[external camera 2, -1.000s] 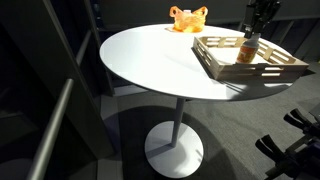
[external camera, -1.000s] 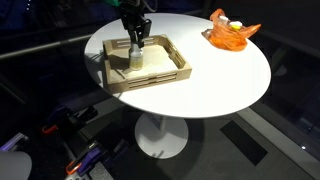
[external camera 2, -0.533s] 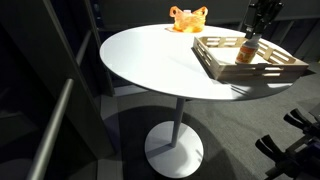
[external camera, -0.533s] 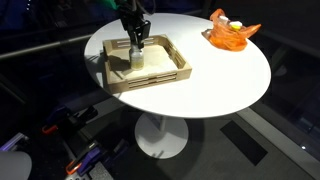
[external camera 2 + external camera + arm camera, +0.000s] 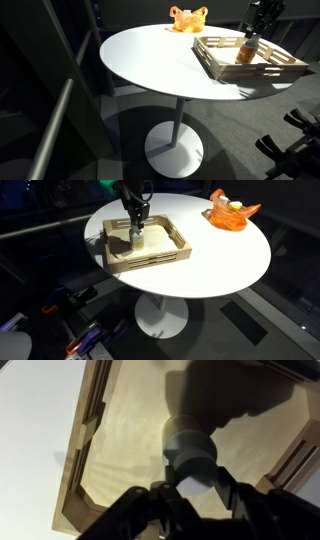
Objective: Put the white lid on the white bottle
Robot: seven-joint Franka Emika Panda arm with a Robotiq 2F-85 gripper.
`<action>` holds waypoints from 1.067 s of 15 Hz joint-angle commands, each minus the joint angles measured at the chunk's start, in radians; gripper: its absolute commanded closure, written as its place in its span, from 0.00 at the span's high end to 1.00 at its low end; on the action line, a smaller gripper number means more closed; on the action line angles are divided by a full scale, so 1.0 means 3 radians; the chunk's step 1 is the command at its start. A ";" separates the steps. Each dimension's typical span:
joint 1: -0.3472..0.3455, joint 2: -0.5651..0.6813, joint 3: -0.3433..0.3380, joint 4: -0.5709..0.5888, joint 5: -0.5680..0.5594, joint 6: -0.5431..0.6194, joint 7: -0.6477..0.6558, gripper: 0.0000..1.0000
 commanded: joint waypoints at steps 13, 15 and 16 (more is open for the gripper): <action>-0.0011 -0.0067 0.0006 -0.0277 0.0139 0.0306 0.0036 0.19; -0.0010 -0.0062 0.0007 -0.0278 0.0140 0.0303 0.0036 0.19; -0.0010 -0.0061 0.0007 -0.0278 0.0140 0.0302 0.0035 0.19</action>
